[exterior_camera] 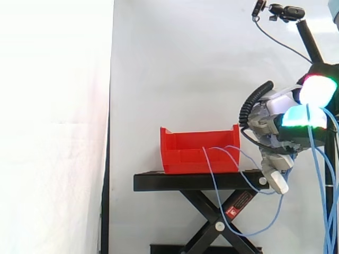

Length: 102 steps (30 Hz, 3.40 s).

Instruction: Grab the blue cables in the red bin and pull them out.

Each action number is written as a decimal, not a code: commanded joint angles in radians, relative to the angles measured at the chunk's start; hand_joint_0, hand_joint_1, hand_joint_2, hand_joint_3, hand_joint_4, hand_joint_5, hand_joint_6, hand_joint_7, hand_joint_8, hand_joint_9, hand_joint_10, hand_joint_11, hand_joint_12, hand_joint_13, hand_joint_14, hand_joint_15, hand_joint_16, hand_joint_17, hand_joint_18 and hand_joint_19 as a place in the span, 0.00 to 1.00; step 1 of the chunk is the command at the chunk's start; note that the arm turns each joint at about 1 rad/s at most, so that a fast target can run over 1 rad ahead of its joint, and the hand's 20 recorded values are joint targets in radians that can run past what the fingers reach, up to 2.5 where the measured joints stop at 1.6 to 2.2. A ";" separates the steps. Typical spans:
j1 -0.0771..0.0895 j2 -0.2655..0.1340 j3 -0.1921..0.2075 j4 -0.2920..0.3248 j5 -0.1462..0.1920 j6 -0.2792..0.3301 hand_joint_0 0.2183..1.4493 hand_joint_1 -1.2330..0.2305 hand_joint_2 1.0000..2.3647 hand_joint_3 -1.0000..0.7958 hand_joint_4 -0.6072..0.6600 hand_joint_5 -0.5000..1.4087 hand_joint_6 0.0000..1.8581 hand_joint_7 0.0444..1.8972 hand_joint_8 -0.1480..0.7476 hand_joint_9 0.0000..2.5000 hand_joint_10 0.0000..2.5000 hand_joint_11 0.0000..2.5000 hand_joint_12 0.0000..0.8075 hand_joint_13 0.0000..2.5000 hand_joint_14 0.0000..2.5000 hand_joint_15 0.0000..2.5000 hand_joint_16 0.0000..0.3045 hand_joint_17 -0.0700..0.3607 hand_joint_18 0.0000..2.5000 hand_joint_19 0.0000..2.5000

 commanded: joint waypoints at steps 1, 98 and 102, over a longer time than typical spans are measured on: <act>0.001 0.000 0.000 0.000 -0.001 0.000 0.45 0.16 0.00 0.00 0.67 0.63 0.47 0.19 0.45 0.34 0.01 0.25 0.39 0.31 0.01 0.18 0.13 0.37 0.23 0.23; -0.001 0.000 0.000 0.009 0.001 0.002 0.43 0.14 0.00 0.00 0.72 0.58 0.55 0.15 0.47 0.32 0.01 0.28 0.42 0.30 0.01 0.19 0.15 0.39 0.23 0.25; -0.001 0.000 0.000 0.009 0.001 0.002 0.41 0.14 0.00 0.00 0.73 0.60 0.54 0.16 0.48 0.32 0.01 0.28 0.43 0.30 0.01 0.19 0.15 0.40 0.24 0.24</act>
